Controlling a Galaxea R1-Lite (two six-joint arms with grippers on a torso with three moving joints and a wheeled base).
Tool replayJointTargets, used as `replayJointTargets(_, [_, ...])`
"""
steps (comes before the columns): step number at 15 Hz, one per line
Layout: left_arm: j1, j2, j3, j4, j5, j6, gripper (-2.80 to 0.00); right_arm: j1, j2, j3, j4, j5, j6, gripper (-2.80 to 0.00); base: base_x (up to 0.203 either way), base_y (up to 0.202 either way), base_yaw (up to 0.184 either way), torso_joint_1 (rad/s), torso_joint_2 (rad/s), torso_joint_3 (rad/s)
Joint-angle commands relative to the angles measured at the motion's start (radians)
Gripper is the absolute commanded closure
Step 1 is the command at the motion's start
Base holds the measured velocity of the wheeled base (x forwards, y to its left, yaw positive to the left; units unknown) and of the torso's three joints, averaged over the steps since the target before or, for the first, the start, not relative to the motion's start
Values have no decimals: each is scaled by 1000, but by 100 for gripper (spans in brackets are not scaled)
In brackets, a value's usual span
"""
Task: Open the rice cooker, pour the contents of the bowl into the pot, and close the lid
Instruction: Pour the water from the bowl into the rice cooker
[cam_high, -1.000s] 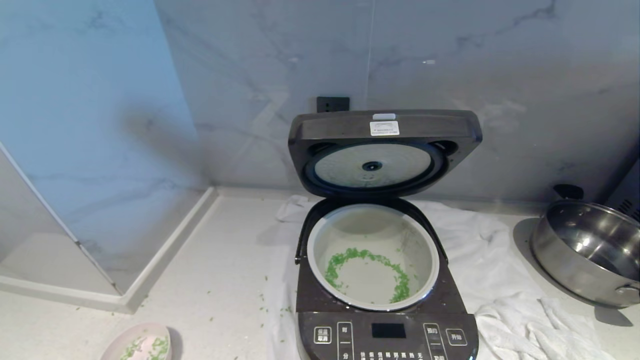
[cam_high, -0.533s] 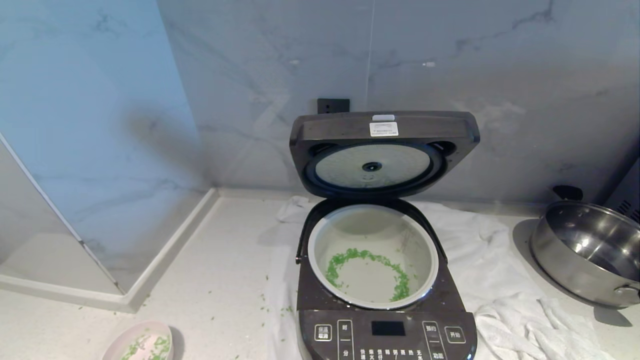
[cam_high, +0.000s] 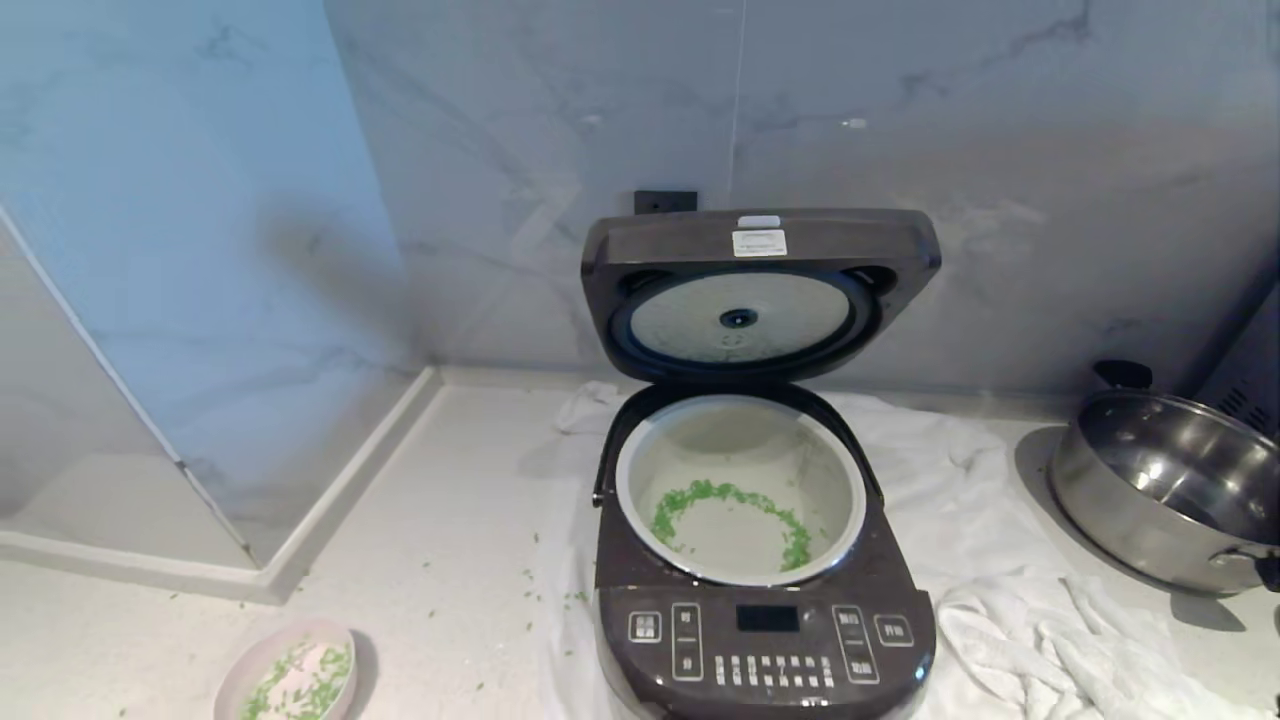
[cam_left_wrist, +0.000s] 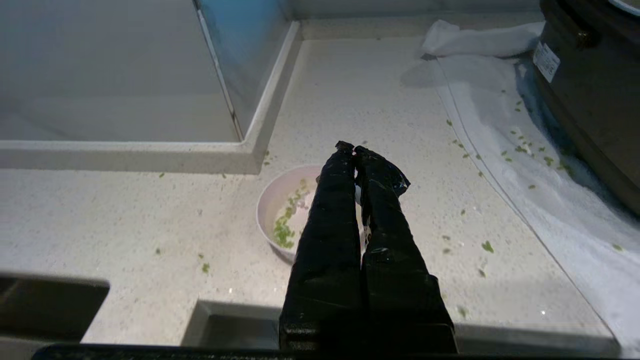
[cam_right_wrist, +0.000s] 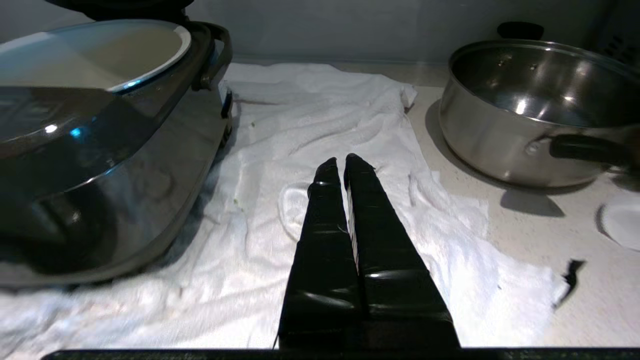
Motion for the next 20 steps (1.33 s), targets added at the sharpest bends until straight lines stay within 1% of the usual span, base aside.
replayJointTargets(1, [1, 1, -1, -1, -1, 1, 0, 0, 0, 0, 0, 0, -2, 0, -146, 0, -7, -17, -3, 0])
replayJointTargets(6, [1, 1, -2, 3, -1, 1, 0, 0, 0, 0, 0, 0, 0, 0, -15, 0, 0, -7, -2, 2])
replayJointTargets(7, [3, 0, -8, 14, 9, 2, 0, 0, 0, 0, 0, 0, -2, 0, 0, 0, 0, 0, 0, 0])
replayJointTargets(8, [3, 5, -27, 32, 10, 4, 0, 0, 0, 0, 0, 0, -2, 0, 0, 0, 0, 0, 0, 0])
replayJointTargets(9, [4, 33, -83, 47, 7, 0, 0, 0, 0, 0, 0, 0, -2, 0, 0, 0, 0, 0, 0, 0])
replayJointTargets(10, [5, 90, -148, 60, 4, -12, 0, 0, 0, 0, 0, 0, -2, 0, 0, 0, 0, 0, 0, 0])
replayJointTargets(11, [4, 180, -209, 70, 2, -31, 0, 0, 0, 0, 0, 0, -2, 0, 0, 0, 0, 0, 0, 0])
replayJointTargets(15, [13, 597, -397, 84, 4, -102, 0, 0, 0, 0, 0, 0, -2, 0, 0, 0, 0, 0, 0, 0])
replayJointTargets(17, [24, 776, -472, 102, 7, -141, 0, 0, 0, 0, 0, 0, -2, 0, 0, 0, 0, 0, 0, 0])
replayJointTargets(20, [28, 987, -552, 191, 4, -191, 0, 0, 0, 0, 0, 0, -2, 0, 0, 0, 0, 0, 0, 0])
